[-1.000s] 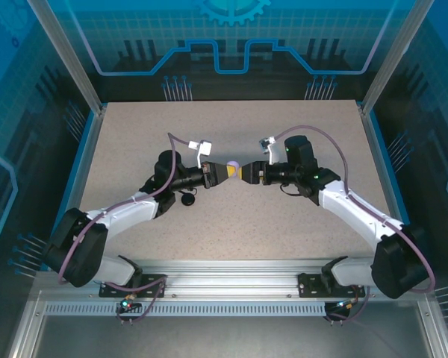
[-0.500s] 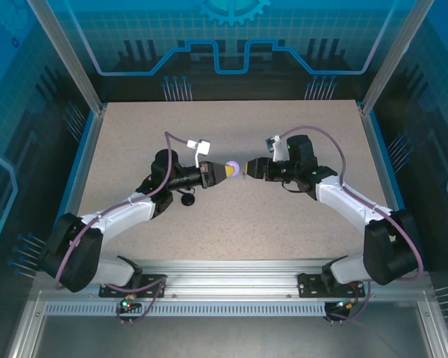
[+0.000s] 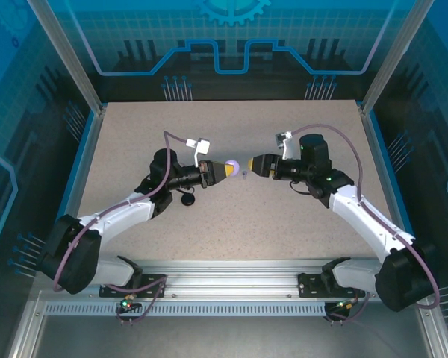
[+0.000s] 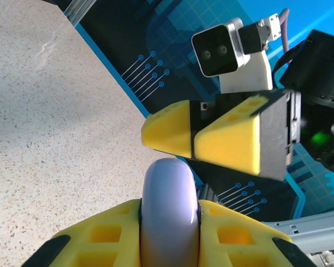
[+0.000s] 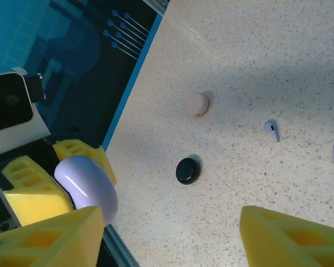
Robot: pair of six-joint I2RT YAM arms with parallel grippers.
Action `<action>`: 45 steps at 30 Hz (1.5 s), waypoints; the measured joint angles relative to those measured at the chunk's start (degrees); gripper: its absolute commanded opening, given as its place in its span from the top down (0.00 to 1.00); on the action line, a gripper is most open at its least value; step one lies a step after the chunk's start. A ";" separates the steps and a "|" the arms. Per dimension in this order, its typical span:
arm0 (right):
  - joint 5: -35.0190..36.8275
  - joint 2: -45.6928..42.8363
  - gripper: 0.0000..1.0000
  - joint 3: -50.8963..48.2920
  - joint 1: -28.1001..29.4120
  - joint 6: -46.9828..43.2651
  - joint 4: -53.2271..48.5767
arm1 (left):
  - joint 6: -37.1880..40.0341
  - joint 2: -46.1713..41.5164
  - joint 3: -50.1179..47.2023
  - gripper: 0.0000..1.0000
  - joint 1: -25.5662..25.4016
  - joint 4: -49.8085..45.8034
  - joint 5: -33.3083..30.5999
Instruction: Insert the wireless bluetooth earbuds into the charging case
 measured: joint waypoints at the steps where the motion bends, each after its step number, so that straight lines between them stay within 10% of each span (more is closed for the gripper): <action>1: 1.05 0.02 0.23 0.70 0.20 2.14 -0.74 | 0.46 0.00 0.00 1.00 -0.09 -0.44 -0.24; 12: 12.07 4.72 0.19 8.85 8.07 29.38 -4.61 | 7.63 0.00 1.79 1.00 -4.59 -4.85 -8.07; 25: 16.22 10.93 0.24 14.10 14.14 38.82 -6.93 | 8.96 -2.43 0.94 1.00 -5.27 -2.34 -17.68; 37: 16.90 12.24 0.64 16.00 14.82 40.52 -5.79 | 8.94 -2.40 0.92 1.00 -5.60 -1.84 -19.17; 45: 17.03 12.35 0.69 16.00 14.82 40.46 -5.46 | 8.94 -2.40 0.92 0.86 -5.60 -1.88 -19.52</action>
